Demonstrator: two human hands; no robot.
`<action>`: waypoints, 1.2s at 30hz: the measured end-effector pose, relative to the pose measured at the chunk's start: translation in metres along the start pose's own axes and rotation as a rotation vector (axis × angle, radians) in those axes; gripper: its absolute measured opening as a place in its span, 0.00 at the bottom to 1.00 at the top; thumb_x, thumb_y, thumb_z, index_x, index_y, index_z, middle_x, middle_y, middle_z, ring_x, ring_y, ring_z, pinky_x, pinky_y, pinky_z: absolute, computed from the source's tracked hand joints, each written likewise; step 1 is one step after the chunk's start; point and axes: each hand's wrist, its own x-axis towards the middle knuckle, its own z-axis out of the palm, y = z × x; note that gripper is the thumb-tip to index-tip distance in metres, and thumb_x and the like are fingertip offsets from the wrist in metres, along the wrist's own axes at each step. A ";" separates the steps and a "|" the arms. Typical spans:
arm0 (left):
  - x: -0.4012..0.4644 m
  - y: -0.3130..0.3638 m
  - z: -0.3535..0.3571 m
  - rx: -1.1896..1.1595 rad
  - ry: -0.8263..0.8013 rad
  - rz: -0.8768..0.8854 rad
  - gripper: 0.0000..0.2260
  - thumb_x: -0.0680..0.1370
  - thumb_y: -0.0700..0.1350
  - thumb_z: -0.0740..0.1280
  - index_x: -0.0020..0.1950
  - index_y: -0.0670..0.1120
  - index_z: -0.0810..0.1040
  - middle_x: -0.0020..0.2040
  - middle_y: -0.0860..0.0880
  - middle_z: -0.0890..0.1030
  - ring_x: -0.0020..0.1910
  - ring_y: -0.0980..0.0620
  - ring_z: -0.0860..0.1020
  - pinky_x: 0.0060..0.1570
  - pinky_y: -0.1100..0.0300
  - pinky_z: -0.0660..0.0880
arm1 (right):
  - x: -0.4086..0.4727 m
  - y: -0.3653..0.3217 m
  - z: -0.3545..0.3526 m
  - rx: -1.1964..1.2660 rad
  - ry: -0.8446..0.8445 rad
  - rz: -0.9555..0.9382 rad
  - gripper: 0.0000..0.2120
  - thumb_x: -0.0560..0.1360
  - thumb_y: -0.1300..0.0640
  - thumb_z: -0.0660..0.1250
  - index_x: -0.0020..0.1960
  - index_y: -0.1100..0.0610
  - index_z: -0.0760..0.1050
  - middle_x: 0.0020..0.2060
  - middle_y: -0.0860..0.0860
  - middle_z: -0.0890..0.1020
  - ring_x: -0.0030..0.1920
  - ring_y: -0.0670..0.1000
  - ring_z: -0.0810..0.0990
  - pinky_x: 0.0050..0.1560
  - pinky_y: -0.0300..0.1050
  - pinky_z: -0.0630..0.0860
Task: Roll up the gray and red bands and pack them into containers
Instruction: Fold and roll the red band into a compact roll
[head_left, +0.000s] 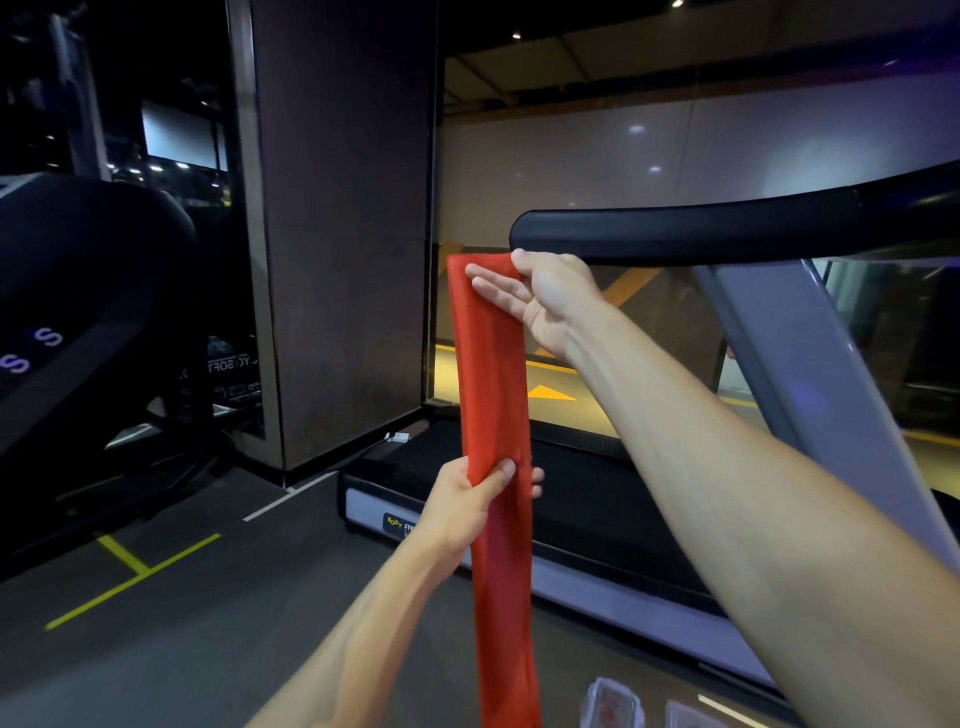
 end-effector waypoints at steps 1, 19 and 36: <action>0.000 0.000 0.001 0.001 0.007 0.003 0.09 0.83 0.41 0.66 0.59 0.37 0.80 0.53 0.40 0.87 0.51 0.41 0.86 0.55 0.44 0.81 | 0.000 0.000 0.000 -0.002 0.001 0.001 0.12 0.85 0.67 0.57 0.68 0.65 0.66 0.59 0.68 0.78 0.45 0.62 0.88 0.45 0.53 0.86; -0.029 -0.019 -0.008 0.088 0.234 0.203 0.07 0.82 0.47 0.69 0.51 0.47 0.85 0.48 0.44 0.87 0.50 0.45 0.85 0.53 0.46 0.80 | -0.001 -0.004 -0.005 -0.006 0.052 -0.039 0.12 0.85 0.68 0.56 0.68 0.67 0.65 0.57 0.68 0.78 0.43 0.61 0.88 0.41 0.50 0.86; -0.030 -0.027 -0.027 0.162 0.287 0.177 0.05 0.79 0.39 0.72 0.53 0.44 0.86 0.46 0.50 0.88 0.49 0.50 0.87 0.54 0.53 0.82 | -0.001 0.001 -0.004 -0.058 0.058 -0.023 0.13 0.85 0.66 0.58 0.69 0.65 0.66 0.58 0.67 0.79 0.43 0.60 0.89 0.42 0.49 0.86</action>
